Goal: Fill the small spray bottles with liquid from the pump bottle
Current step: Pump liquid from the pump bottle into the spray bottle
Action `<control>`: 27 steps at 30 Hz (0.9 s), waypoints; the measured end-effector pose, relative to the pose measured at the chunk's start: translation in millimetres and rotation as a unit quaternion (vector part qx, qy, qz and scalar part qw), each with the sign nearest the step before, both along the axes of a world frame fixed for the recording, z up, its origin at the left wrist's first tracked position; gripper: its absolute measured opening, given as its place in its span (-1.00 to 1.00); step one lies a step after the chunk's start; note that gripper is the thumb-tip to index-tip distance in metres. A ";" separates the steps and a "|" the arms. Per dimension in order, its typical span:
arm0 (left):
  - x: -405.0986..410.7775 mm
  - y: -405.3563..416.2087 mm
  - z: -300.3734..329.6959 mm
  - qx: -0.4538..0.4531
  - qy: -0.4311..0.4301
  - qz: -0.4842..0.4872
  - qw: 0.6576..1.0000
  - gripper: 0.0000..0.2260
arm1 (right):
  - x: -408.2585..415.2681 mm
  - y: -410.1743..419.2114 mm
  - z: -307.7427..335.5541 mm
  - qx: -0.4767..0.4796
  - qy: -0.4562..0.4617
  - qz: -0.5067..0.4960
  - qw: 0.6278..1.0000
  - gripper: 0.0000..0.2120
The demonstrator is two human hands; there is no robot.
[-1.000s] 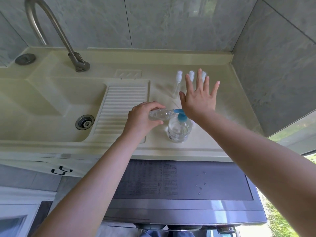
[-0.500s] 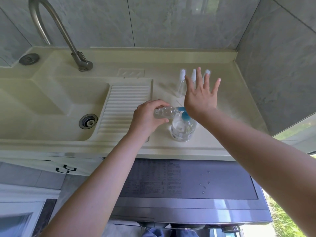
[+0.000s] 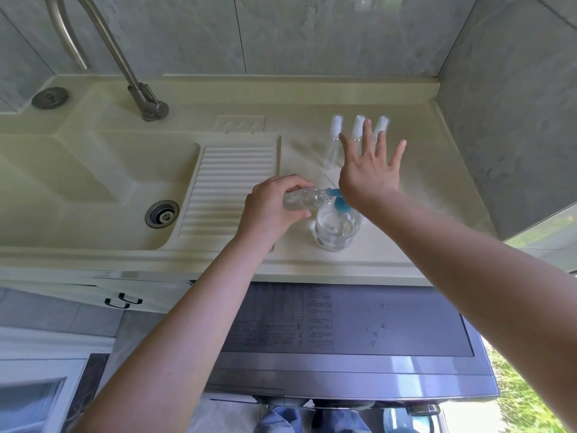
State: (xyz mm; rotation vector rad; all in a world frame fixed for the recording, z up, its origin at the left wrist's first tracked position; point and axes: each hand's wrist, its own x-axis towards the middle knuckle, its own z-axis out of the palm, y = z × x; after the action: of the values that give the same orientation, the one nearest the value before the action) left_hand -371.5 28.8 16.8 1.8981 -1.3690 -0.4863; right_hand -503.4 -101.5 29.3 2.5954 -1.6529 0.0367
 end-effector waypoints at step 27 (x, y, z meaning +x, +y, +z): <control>2.9 0.4 -10.2 -0.014 0.013 -0.008 1.000 -0.57 | -1.8 -1.8 -1.1 -0.019 -0.021 -0.010 1.000 -0.36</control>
State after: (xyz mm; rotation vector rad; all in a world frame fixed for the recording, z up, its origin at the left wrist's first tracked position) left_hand -368.5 29.2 6.6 1.8524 -1.3689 -0.4961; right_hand -505.2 -103.2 28.3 2.5669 -1.6746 0.1210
